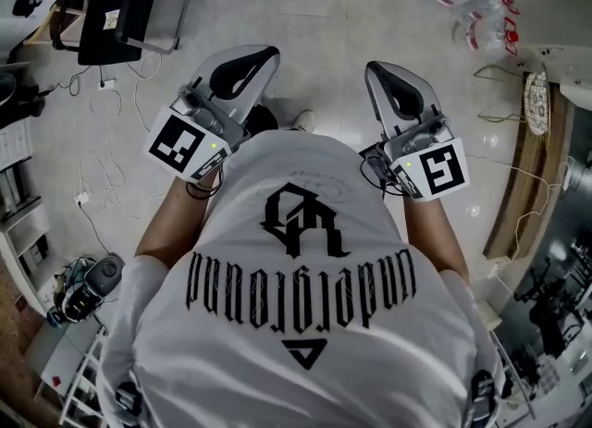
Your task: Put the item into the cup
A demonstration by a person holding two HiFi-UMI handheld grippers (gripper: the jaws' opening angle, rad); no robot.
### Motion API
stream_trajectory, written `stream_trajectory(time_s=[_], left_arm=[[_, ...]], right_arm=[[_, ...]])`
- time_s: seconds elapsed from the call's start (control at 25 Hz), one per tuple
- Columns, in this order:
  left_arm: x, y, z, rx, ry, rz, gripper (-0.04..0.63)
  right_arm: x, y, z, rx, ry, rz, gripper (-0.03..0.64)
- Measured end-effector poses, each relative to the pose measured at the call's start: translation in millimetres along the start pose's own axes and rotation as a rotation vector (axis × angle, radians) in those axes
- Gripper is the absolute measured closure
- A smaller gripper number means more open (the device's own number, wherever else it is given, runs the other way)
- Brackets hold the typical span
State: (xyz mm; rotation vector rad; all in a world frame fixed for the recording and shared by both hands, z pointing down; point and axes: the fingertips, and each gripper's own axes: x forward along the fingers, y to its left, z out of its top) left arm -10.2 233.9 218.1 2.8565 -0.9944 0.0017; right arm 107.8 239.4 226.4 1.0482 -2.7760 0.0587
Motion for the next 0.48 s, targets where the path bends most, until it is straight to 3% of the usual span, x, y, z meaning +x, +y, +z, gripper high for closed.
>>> stream_trajectory(time_s=[0.48], left_arm=[[-1.7, -0.7, -0.5, -0.006, -0.003, 0.004, 0.58]], right_arm=[[1.3, 2.9, -2.4, 0.022, -0.005, 0.01, 0.603]])
